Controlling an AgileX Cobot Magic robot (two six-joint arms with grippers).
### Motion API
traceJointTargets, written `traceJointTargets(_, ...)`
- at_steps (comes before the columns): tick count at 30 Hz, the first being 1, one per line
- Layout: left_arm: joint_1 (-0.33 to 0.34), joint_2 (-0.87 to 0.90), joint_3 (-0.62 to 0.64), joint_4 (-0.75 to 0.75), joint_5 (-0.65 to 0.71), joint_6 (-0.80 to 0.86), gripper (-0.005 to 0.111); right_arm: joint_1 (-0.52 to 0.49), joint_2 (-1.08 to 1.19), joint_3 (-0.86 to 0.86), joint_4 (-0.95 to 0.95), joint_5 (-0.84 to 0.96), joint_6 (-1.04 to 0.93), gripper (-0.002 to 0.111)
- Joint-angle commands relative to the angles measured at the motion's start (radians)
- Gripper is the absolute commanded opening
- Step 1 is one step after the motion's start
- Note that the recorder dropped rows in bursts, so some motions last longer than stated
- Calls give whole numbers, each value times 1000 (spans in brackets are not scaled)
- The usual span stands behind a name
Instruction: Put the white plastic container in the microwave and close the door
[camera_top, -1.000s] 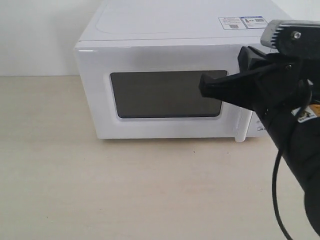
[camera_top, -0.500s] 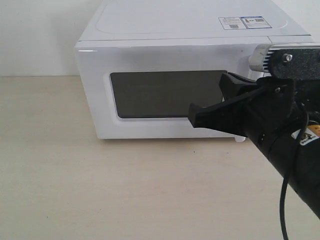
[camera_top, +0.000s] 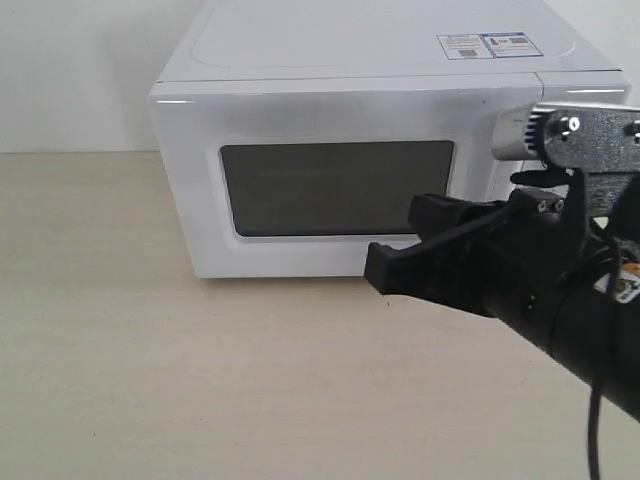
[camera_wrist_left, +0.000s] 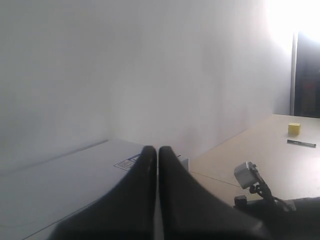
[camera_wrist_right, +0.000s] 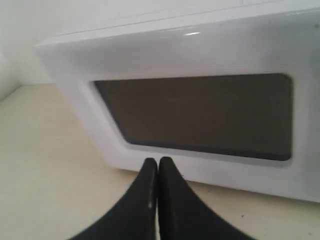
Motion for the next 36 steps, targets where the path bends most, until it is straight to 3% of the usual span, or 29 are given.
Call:
traceJointTargets(1,-8,-7,6,-7,-5,-6,4,-12,-181,7,-12,180,-113,0)
traceJointTargets(4,-8,-7,6,-7,-12,-6,4,-96,-321,7,-16,330,-145,0)
traceJointTargets(11,-8,-7,6,-7,-20,-6,4,-451,-604,37,-18,640,-147,0)
traceJointTargets(15,-8,-7,6,-7,-20,-6,4,-673,-769,129,-14,666,-147,0)
traceJointTargets(19,-8,-7,6,-7,-20,-6,4,-797,-977,260,-14,652,-136,0)
traceJointTargets(26,-8,-7,6,-7,-24,-6,4,-808,-1173,446,-14,552,-136,0)
traceJointTargets(32,-8,-8,4,-7,-24,-6,4,-808,-1173,446,-14,477,-132,0)
traceJointTargets(36,-8,-8,4,-7,-24,-6,4,-808,-1173,446,-14,518,-110,0)
